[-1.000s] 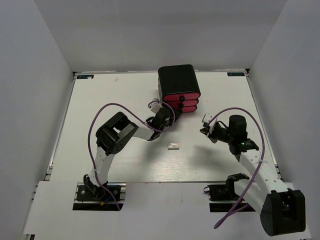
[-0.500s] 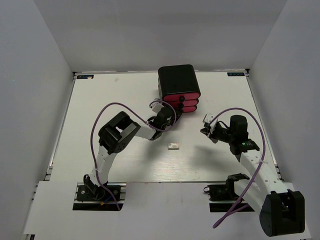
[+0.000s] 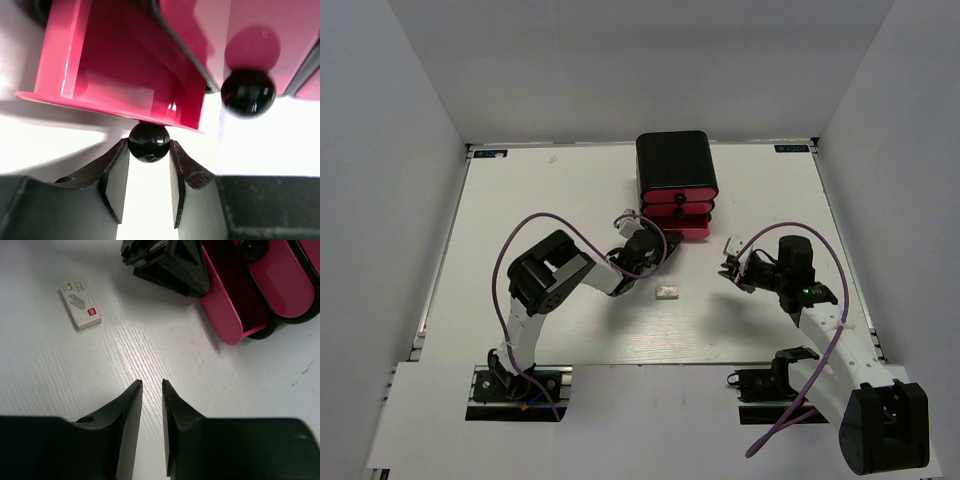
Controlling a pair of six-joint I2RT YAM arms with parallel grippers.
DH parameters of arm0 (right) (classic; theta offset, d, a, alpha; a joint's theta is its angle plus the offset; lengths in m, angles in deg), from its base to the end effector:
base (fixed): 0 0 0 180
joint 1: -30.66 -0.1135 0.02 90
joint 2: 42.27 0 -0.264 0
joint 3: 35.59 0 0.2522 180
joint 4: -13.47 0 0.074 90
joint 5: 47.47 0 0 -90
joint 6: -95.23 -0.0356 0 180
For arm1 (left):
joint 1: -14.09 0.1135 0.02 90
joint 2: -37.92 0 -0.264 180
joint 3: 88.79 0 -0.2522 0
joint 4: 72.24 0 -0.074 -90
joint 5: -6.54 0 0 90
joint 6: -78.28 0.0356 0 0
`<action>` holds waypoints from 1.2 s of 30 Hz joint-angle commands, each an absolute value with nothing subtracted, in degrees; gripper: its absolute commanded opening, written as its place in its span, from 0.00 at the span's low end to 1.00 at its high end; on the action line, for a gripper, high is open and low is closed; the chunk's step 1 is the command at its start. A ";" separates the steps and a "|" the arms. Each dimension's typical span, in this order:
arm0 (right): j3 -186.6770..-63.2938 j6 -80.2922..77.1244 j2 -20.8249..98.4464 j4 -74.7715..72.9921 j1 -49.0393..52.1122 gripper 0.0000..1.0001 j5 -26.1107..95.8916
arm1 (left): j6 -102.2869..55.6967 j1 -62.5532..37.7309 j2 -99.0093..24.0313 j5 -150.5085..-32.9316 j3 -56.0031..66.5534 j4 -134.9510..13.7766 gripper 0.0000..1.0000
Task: Sort the stationery into containers
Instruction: Open the drawer
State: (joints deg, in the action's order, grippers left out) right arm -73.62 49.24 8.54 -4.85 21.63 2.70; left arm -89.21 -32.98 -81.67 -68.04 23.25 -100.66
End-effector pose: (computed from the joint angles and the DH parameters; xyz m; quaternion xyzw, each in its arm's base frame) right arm 0.1800 0.0517 0.2100 -0.5154 0.6578 0.1440 0.5300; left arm 0.2838 -0.2912 0.1027 -0.2883 0.7790 -0.4307 0.3529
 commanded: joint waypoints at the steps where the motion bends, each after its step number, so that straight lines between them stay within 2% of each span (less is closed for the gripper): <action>1: -73.34 51.90 8.09 -5.83 21.79 0.30 -0.18 | -88.71 -33.81 -77.84 -68.69 26.46 -97.16 0.25; 4: -73.34 52.69 8.27 -6.01 21.79 0.38 -1.15 | -88.19 -33.81 -77.31 -69.83 26.47 -97.16 0.29; 6: -73.52 54.53 8.44 -6.71 21.96 0.46 -1.94 | -87.57 -33.81 -77.31 -71.06 26.47 -96.63 0.43; 7: -73.61 55.23 8.62 -6.97 21.79 0.54 -2.64 | -87.57 -33.81 -76.79 -71.76 26.47 -96.02 0.48; 8: -73.96 56.20 8.62 -8.80 21.87 0.58 -3.08 | -86.96 -33.81 -76.26 -71.77 26.47 -96.01 0.54; 10: -74.14 60.32 8.97 -9.96 21.79 0.67 -5.97 | -86.33 -33.81 -75.38 -72.99 27.08 -96.01 0.61; 12: -74.75 67.40 9.32 -14.87 21.87 0.72 -9.23 | -84.23 -33.81 -73.18 -73.70 28.66 -95.40 0.70; 17: -76.16 82.37 11.60 -25.07 21.35 0.88 -15.73 | -79.23 -33.81 -66.16 -74.85 32.61 -92.50 0.74; 25: -81.86 99.26 24.15 -36.41 19.86 0.89 -19.25 | -70.08 -33.81 -49.03 -76.69 42.28 -83.28 0.74; 30: -81.43 83.39 27.69 -21.48 13.71 0.89 -12.59 | -63.49 -33.81 -28.21 -71.78 49.75 -70.20 0.75; 31: -80.47 79.19 27.86 -14.86 12.83 0.89 -11.53 | -62.70 -33.81 -24.78 -70.81 50.98 -67.48 0.75; 36: -82.22 69.06 32.78 -4.28 5.64 0.86 -1.96 | -60.15 -33.81 -4.39 -64.66 53.45 -52.36 0.77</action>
